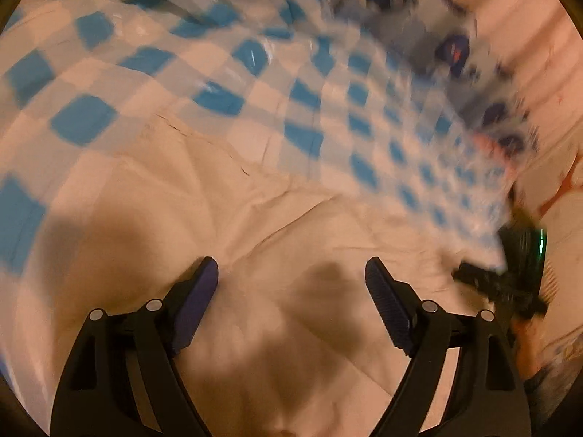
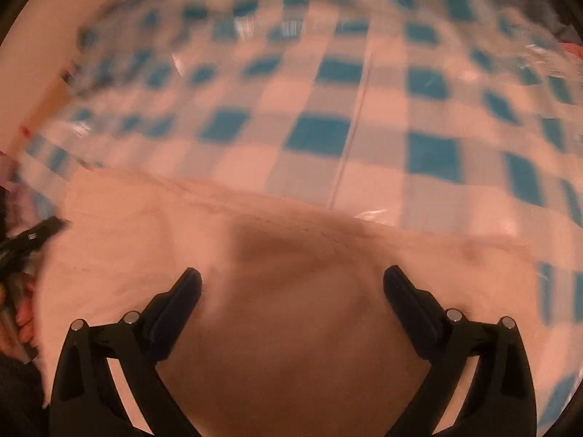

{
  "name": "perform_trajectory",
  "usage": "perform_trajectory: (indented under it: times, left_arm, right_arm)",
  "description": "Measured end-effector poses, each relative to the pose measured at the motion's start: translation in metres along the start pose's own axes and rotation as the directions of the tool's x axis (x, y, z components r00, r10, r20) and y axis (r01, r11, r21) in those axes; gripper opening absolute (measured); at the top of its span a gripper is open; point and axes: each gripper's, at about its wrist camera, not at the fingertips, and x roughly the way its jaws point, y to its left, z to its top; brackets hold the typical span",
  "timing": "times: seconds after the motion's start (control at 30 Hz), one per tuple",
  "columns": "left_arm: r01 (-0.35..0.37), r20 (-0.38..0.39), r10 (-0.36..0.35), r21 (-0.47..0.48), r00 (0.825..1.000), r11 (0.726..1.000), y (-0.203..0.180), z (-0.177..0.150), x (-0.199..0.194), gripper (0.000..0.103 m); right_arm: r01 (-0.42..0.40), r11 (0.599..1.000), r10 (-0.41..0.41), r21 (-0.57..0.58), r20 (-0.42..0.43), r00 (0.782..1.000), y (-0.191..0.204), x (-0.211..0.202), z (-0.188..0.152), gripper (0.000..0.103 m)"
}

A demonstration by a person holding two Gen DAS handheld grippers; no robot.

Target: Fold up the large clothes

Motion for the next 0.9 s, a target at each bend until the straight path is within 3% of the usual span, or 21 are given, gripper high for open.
perform_trajectory:
  times: [0.07,0.13,0.23,0.3,0.33,0.43,0.53,0.57,0.63,0.7,0.77,0.83,0.9]
  left_arm:
    - [0.028,0.057,-0.029,0.017,0.998,0.999,-0.001,-0.014,-0.035,0.079]
    - [0.0,0.07,-0.002,0.033,0.998,0.999,0.002,-0.026,-0.046,0.081]
    - [0.012,0.04,-0.013,0.007,0.999,1.0,0.025,-0.043,-0.029,0.081]
    - [0.011,0.048,-0.012,0.021,0.999,1.0,0.028,-0.049,-0.018,0.081]
    - [-0.026,0.043,0.024,0.05,0.999,0.998,0.023,-0.05,-0.015,0.081]
    - [-0.075,0.022,0.074,0.064,0.997,0.995,0.015,-0.048,-0.023,0.081]
    - [0.013,0.057,-0.011,-0.039,0.998,0.999,0.022,-0.053,-0.064,0.081]
    - [0.069,0.077,-0.064,-0.058,0.995,0.996,0.025,-0.063,-0.087,0.081]
    - [0.103,0.091,-0.097,-0.069,0.991,0.992,0.03,-0.08,-0.114,0.081]
    - [0.138,0.083,-0.129,-0.107,0.988,0.985,0.042,-0.106,-0.139,0.085]
    - [0.156,0.07,-0.145,-0.173,0.987,0.973,0.058,-0.128,-0.153,0.086]
    - [0.157,0.041,-0.151,-0.269,0.988,0.95,0.078,-0.151,-0.16,0.086]
    - [0.162,0.025,-0.163,-0.33,0.986,0.93,0.09,-0.166,-0.16,0.086]
  right_arm:
    - [0.061,0.998,-0.059,-0.022,0.071,0.996,-0.008,-0.041,-0.019,0.096]
    - [0.125,0.992,-0.123,-0.01,0.107,0.987,-0.024,-0.064,-0.041,0.096]
    - [0.141,0.985,-0.144,0.102,0.022,0.989,-0.072,-0.036,-0.073,0.096]
    - [0.023,0.988,-0.026,0.152,0.016,1.0,-0.093,-0.01,-0.086,0.099]
    - [-0.013,0.982,0.009,0.187,0.02,1.0,-0.099,-0.005,-0.087,0.098]
    - [0.01,0.982,-0.004,0.187,-0.032,0.999,-0.097,-0.019,-0.079,0.098]
    - [-0.039,0.969,0.03,0.244,0.039,0.999,-0.103,-0.067,-0.09,0.098]
    - [-0.083,0.966,0.066,0.244,0.075,0.995,-0.103,-0.094,-0.107,0.098]
    - [-0.122,0.96,0.101,0.252,0.094,0.99,-0.104,-0.118,-0.135,0.098]
    - [-0.186,0.937,0.165,0.296,0.095,0.982,-0.11,-0.135,-0.175,0.098]
    - [-0.272,0.878,0.249,0.394,0.11,0.962,-0.124,-0.137,-0.211,0.098]
    - [-0.361,0.797,0.336,0.484,0.141,0.931,-0.137,-0.128,-0.234,0.098]
    - [-0.388,0.77,0.35,0.507,0.173,0.921,-0.136,-0.123,-0.241,0.098]
